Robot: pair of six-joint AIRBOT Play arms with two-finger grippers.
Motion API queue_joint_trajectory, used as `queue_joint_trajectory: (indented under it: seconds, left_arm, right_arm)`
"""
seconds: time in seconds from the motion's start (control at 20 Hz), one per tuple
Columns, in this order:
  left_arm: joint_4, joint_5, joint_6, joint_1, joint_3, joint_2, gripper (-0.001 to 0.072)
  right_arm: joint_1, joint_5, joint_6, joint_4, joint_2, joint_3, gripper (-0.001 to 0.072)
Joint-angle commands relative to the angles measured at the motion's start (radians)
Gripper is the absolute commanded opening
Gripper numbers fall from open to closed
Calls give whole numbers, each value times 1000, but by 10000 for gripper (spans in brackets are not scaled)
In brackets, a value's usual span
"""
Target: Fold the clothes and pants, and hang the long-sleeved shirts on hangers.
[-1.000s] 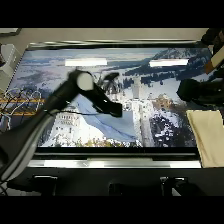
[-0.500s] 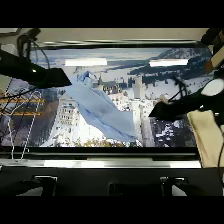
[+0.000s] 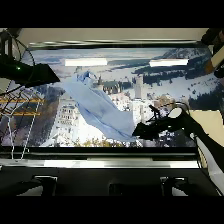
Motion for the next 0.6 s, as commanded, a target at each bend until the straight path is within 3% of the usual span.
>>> queue_joint_trajectory:
  seconds: [0.0, 0.05, 0.15, 0.25, 0.35, 0.55]
  left_arm:
    - [2, -1, -3, 3, 0, 1, 616]
    - [2, -1, -3, 8, 0, 1, 616]
    - [6, -1, -3, 29, -1, 0, 617]
    - [18, 6, -3, 74, -16, -4, 629]
    - [37, 77, -3, 142, -82, -6, 694]
    - [-82, 385, -18, 313, -303, -64, 695]
  right_arm:
    - [76, -145, 44, 34, -41, -15, 475]
    - [76, -175, 44, 51, -47, -15, 389]
    - [76, -231, 43, 54, -47, -15, 326]
    - [76, -226, 26, 57, -47, -15, 73]
    - [76, -198, -2, 69, -46, -15, 41]
    - [76, -146, -15, 69, -14, -15, 41]
